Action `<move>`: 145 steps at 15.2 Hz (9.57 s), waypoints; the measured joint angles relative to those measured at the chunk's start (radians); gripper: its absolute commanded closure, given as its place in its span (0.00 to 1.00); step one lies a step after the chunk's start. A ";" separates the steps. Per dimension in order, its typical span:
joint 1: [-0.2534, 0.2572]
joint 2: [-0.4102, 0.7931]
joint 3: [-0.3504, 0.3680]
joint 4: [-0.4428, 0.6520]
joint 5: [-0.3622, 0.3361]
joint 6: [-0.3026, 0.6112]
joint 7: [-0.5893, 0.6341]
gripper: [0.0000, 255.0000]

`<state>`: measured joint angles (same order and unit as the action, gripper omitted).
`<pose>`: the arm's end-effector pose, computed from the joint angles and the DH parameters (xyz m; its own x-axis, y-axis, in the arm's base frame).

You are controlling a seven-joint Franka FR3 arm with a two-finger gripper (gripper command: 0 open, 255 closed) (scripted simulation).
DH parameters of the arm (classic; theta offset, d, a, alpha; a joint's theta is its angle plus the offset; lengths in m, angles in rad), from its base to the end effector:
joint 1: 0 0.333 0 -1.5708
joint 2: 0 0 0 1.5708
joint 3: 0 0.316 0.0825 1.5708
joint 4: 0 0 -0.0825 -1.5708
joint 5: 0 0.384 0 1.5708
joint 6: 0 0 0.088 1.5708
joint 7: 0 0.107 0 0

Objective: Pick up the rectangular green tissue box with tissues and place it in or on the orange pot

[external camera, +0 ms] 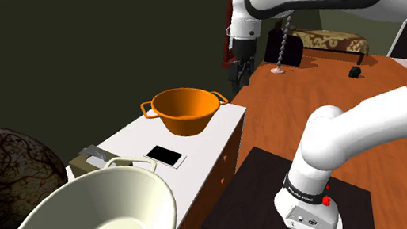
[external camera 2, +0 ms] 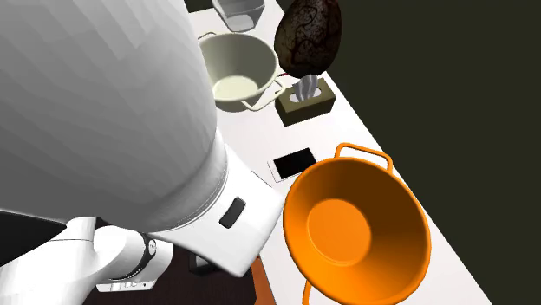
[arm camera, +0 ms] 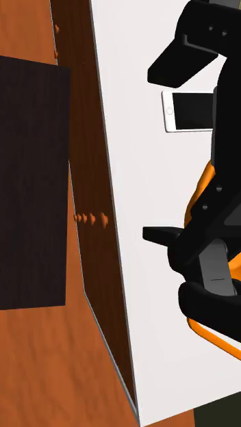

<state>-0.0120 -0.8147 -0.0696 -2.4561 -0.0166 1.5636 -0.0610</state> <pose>0.2940 -0.0304 0.5508 0.9970 0.0052 -0.0766 0.0023 -0.9992 -0.0388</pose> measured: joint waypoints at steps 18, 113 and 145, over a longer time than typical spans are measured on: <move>0.152 0.541 0.174 0.300 -0.090 0.288 -0.095 0.00; 0.610 1.400 0.294 1.141 -0.680 -0.028 -0.137 1.00; 0.656 1.397 0.273 1.529 -0.710 -0.340 -0.371 1.00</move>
<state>0.6441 0.5819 0.2036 -0.9270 -0.7265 1.2232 -0.4321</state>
